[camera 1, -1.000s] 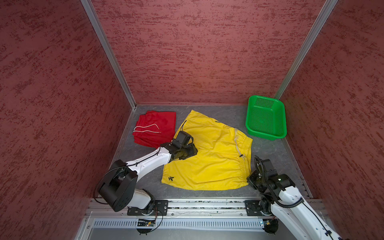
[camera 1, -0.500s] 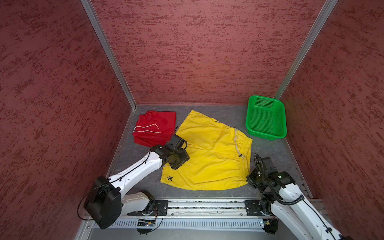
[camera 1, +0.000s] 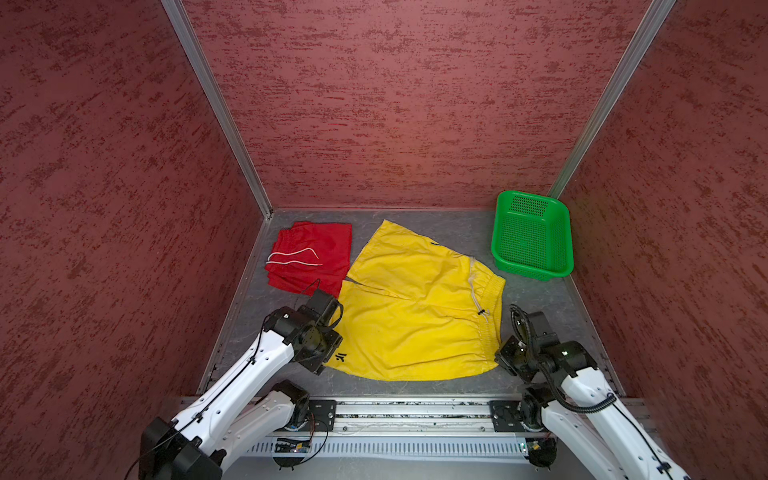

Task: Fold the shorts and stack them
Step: 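Grasp the near corners of the yellow shorts with both grippers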

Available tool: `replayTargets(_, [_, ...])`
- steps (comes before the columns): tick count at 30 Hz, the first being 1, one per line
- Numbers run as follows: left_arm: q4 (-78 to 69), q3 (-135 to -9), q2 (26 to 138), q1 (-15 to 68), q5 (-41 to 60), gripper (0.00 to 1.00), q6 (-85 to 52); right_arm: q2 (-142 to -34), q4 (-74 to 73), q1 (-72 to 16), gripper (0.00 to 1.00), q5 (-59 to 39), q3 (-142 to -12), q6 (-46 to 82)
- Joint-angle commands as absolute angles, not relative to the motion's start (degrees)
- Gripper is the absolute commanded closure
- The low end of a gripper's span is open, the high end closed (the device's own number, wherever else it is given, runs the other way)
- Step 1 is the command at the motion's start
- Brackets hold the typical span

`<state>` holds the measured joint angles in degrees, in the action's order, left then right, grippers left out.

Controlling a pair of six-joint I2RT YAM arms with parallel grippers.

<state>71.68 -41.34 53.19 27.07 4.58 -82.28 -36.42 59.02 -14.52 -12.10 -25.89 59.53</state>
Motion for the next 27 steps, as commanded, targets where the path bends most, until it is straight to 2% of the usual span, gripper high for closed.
replayTargets(1, [74.0,-38.9,53.3,26.6,3.4,0.4,-82.2,-34.8,61.9,-14.4,1.0,-10.3,-26.4,60.3])
replayTargets(16, [58.1,-30.6,55.6,25.6,3.7,0.42,-79.6,-34.4,60.0,-14.4,1.0,-11.9,-25.2,60.1])
replayTargets(21, [55.8,-29.5,59.9,24.4,3.1,0.52,-80.0,-34.3,60.4,-14.4,1.0,-11.9,-25.1,60.1])
replayTargets(24, [55.8,-29.9,61.9,24.2,1.9,0.61,-79.8,-34.8,60.5,-14.4,1.0,-12.4,-25.2,59.4])
replayTargets(27, [58.4,-30.5,61.4,24.1,0.3,0.84,-81.0,-36.1,61.6,-14.4,1.0,-12.2,-26.2,58.0])
